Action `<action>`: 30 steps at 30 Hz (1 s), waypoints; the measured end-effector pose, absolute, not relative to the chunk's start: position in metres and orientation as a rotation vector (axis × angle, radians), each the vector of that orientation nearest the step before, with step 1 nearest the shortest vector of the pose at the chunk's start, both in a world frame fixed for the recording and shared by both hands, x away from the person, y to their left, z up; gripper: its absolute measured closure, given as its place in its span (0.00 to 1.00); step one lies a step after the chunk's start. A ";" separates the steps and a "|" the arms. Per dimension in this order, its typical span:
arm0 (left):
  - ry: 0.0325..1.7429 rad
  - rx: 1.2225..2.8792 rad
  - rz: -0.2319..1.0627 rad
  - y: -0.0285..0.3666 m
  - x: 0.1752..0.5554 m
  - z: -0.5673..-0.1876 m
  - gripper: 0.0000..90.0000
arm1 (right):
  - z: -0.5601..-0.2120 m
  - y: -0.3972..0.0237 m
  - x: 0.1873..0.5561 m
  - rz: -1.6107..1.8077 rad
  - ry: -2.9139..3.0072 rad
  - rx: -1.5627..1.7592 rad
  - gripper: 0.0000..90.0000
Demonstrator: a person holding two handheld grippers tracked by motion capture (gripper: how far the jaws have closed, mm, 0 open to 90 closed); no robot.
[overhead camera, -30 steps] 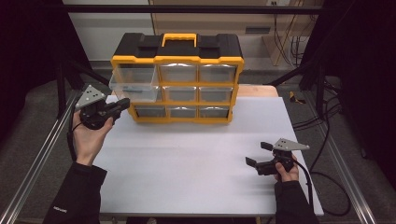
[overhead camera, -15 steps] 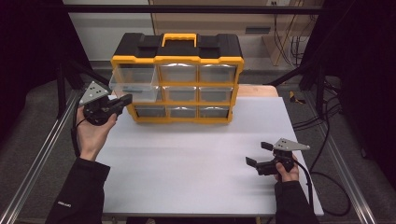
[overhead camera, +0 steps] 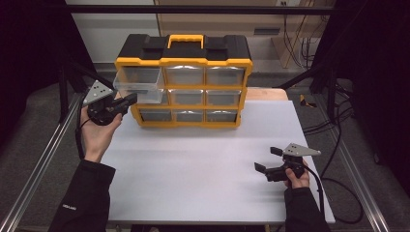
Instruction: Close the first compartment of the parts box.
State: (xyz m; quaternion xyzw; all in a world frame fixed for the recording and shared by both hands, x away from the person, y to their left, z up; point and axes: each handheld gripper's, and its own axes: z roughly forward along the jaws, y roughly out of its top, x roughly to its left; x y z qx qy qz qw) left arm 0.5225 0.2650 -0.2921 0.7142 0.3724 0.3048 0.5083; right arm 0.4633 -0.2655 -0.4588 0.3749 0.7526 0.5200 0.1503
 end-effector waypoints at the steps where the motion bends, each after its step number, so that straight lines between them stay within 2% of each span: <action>1: 0.899 1.721 0.736 0.265 0.523 -0.292 1.00 | -0.459 -0.265 0.463 1.494 2.162 1.077 0.03; 30: 0.918 1.709 0.749 0.264 0.553 -0.292 0.99 | -0.458 -0.265 0.463 1.493 2.163 1.074 0.03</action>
